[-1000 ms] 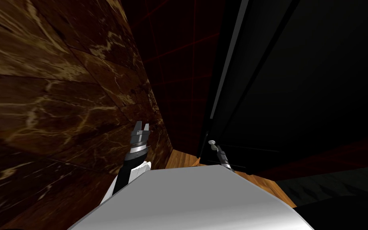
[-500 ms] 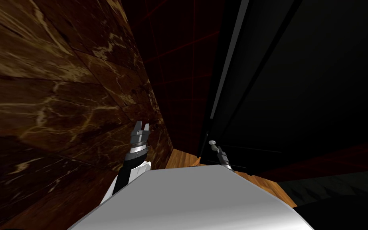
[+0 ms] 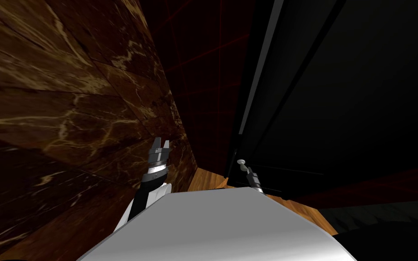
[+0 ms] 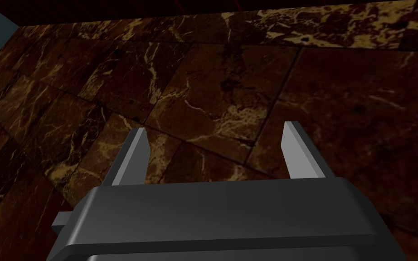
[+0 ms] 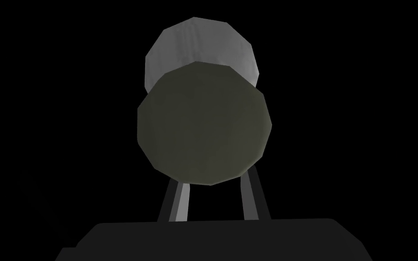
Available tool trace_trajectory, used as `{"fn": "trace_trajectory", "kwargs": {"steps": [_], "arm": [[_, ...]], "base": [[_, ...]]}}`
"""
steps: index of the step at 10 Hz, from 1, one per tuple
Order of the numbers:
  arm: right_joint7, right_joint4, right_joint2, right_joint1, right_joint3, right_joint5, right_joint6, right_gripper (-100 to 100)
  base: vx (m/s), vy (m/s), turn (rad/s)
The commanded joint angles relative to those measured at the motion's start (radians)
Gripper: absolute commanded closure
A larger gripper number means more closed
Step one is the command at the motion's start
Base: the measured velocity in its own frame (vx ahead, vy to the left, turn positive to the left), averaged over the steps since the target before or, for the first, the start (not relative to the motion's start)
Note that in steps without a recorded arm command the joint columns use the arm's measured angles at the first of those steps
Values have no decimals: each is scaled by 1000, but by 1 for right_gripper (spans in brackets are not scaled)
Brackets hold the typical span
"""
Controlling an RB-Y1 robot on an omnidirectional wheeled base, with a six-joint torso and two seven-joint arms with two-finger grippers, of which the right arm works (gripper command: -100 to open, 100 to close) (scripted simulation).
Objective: Pull the door open
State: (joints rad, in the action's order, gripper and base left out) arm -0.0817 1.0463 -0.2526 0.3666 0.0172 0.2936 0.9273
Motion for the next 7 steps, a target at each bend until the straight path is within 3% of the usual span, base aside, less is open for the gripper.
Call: {"fn": "trace_trajectory", "kwargs": {"steps": [1, 2, 7], "arm": [[-14, 1, 11, -25, -28, -8, 16, 100], [-55, 4, 7, -23, -40, 18, 18, 100], [-55, 4, 7, -23, -40, 18, 18, 100]], "base": [[-25, -14, 18], [-18, 1, 82], [-2, -2, 3]]}}
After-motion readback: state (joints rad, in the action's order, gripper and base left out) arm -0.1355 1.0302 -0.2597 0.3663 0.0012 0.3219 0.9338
